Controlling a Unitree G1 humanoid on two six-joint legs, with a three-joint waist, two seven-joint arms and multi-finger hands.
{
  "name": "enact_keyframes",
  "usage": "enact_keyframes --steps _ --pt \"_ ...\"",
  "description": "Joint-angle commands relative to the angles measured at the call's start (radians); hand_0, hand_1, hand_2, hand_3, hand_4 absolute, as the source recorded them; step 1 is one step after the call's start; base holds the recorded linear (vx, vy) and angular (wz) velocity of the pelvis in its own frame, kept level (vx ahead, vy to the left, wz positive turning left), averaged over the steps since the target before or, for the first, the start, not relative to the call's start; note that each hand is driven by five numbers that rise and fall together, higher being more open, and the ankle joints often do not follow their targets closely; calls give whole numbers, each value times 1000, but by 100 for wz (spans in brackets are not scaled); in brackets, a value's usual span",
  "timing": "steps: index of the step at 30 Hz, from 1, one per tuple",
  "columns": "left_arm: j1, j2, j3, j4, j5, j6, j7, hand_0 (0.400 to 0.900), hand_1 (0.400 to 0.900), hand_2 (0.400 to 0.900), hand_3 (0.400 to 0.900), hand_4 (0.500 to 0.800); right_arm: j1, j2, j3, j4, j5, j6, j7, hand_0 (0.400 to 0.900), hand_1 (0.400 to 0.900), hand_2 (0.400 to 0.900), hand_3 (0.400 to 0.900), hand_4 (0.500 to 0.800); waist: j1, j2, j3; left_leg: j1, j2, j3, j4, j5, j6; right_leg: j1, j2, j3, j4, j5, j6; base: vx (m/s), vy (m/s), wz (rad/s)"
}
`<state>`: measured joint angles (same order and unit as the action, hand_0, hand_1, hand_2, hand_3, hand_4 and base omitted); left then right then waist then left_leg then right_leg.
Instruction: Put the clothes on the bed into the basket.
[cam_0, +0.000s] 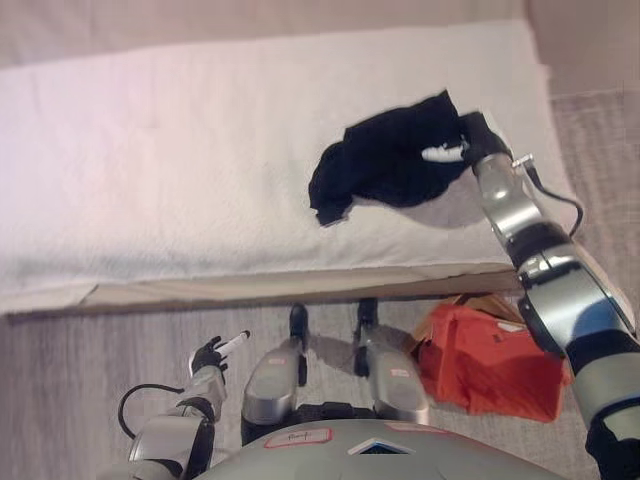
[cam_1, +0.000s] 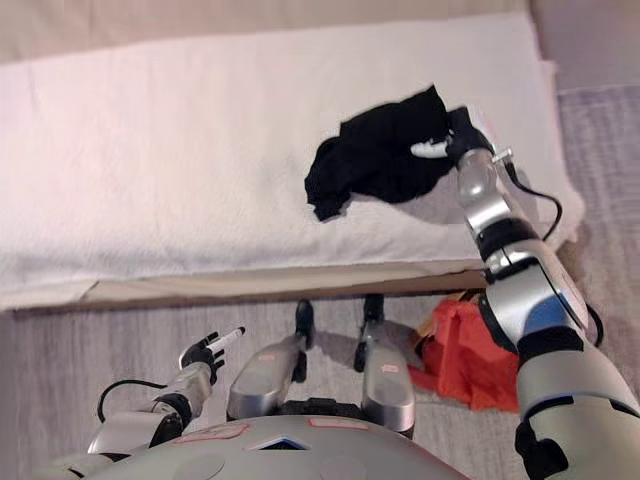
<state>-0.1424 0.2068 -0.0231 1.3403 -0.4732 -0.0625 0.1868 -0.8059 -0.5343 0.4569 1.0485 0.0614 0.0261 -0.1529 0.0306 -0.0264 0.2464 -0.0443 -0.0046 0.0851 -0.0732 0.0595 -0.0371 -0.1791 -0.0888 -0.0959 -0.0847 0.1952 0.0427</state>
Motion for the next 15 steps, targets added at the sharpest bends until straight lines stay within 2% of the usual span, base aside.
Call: enact_keyframes --steps 1,7,15 --pt "53 36 -25 82 44 -3 11 900 900 900 900 800 -16 -92 -16 -15 -23 -40 -14 400 400 400 400 500 -26 6 -74 -7 37 -36 -11 -24 -23 -5 -91 14 108 -79 116 74 0 -46" --pt "72 40 -11 87 89 7 -9 900 900 900 900 800 179 -137 -125 -17 -43 -29 -6 400 400 400 400 500 -69 5 -113 53 42 16 -11 -51 -19 26 -78 66 93 -73 124 59 -1 -38" --pt "81 53 -2 87 129 15 -29 900 900 900 900 800 359 -183 -236 55 -63 -19 16 400 400 400 400 500 -106 0 -145 87 47 47 -13 -67 -20 54 -72 97 62 -59 129 21 -13 -17"
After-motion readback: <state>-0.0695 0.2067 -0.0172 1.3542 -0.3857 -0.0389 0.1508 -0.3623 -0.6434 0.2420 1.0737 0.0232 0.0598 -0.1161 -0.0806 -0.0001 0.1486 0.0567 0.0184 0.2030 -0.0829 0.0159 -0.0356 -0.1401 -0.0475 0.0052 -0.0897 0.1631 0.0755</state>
